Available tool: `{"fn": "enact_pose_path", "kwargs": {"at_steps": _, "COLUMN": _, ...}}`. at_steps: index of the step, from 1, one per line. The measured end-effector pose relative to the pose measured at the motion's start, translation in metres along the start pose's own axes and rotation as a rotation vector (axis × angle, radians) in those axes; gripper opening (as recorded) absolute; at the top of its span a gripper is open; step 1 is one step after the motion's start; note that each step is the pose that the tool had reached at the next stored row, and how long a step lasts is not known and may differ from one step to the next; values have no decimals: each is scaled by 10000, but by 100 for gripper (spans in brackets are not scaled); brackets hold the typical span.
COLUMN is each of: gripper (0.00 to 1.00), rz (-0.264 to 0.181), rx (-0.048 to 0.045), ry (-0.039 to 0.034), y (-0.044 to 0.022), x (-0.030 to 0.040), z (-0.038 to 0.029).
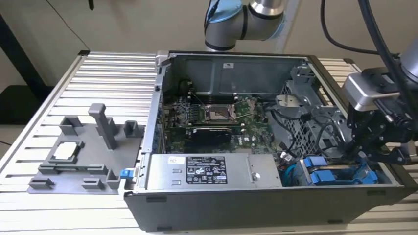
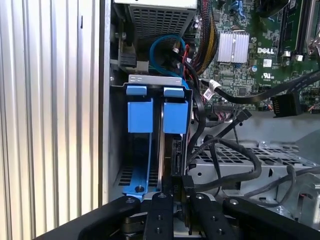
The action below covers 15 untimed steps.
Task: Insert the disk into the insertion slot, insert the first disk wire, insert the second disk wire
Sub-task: 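Insert the first disk wire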
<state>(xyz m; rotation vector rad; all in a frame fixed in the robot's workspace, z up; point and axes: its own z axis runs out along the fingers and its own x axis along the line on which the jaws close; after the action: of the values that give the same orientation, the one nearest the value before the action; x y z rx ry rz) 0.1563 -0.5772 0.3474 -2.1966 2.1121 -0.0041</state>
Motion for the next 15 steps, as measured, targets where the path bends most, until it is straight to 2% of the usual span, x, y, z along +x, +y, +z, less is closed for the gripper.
{"fn": "enact_pose_path", "kwargs": {"at_steps": 15, "gripper": 19, "rz": 186, "rx": 19, "ry": 28, "y": -19, "x": -21, "z": 47}}
